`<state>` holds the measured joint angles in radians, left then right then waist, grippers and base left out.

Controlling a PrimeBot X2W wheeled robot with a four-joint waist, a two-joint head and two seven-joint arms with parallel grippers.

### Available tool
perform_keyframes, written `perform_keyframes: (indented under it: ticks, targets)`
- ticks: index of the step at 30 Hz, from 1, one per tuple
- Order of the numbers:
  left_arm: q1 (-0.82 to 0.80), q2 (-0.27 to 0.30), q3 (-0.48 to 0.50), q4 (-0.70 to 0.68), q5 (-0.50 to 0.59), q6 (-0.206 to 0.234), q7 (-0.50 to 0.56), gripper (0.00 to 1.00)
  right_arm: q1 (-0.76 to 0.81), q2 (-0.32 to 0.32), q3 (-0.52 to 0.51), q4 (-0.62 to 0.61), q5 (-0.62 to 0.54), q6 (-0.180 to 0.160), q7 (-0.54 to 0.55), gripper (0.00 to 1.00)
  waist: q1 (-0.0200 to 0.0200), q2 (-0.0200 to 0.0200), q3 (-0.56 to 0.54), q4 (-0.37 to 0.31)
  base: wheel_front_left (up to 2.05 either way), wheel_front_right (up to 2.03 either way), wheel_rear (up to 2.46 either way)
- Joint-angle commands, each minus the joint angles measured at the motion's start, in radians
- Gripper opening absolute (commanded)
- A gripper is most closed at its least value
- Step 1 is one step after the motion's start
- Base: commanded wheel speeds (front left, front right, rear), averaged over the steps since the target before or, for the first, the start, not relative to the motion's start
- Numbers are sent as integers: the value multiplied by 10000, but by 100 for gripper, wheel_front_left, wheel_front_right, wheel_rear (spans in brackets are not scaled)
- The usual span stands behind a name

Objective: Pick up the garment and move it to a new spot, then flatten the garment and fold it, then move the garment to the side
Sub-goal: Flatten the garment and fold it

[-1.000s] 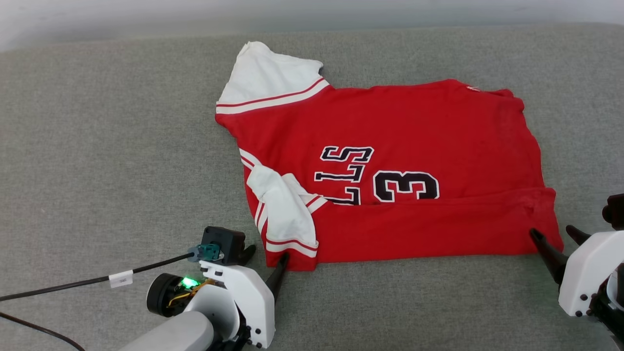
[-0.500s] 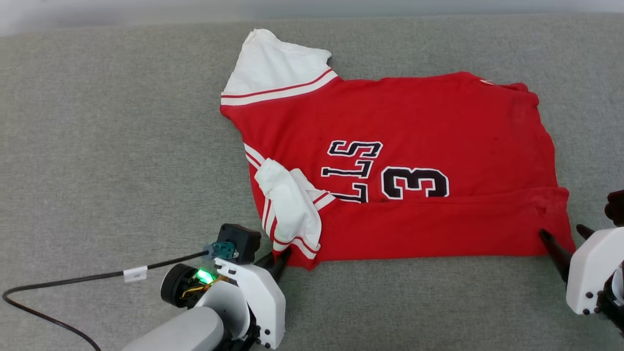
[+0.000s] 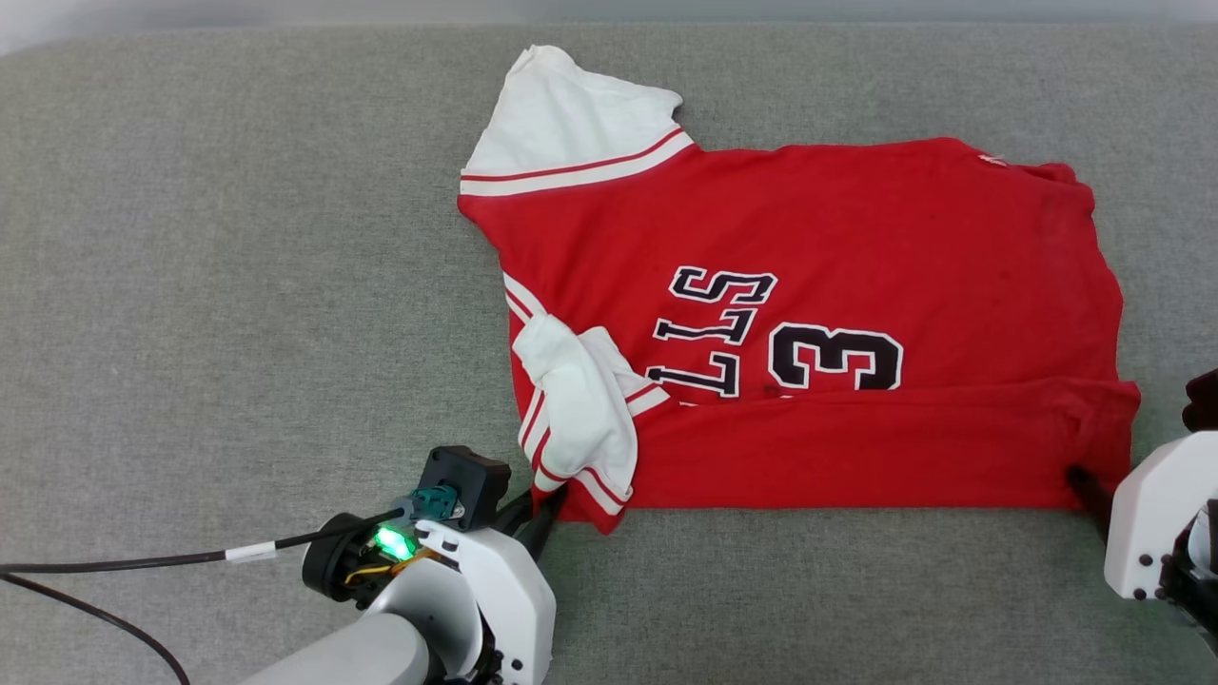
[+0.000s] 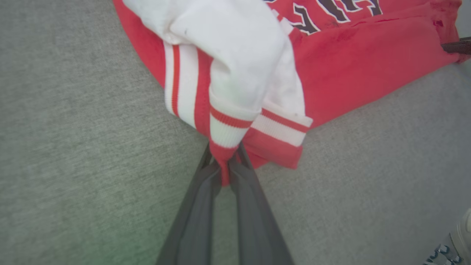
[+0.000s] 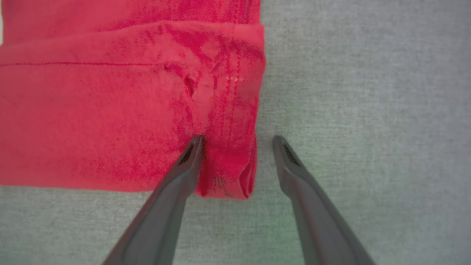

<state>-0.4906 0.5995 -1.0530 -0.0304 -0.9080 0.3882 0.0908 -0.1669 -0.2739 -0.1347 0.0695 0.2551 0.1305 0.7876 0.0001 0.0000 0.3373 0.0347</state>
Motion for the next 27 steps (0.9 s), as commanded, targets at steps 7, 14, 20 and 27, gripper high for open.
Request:
perform_keyframes:
  ticks: [7, 14, 20, 27]
  targets:
    - [-73, 320, -114, -46, 104, 77, 231, 0, -93, 3, 432, 832, 166, 0, -20, 0, -1, 0, -59, 65, 0, 0, 0]
    - [387, 659, -321, -182, 50, 38, 355, 0, 417, -507, 467, 525, 395, -5, -116, 0, -1, 0, -835, -82, 0, 0, 0]
    - [1310, 1311, -668, -828, -31, 397, 500, 0, 1825, -807, 165, -578, 738, -8, 245, 0, -1, 0, -1741, -161, 0, 0, 0]
    - [1965, 1563, -1007, -1397, -138, 635, 627, 0, 3004, -710, -47, -1411, 661, -8, 816, 0, -1, 0, -1897, -168, 0, 0, 0]
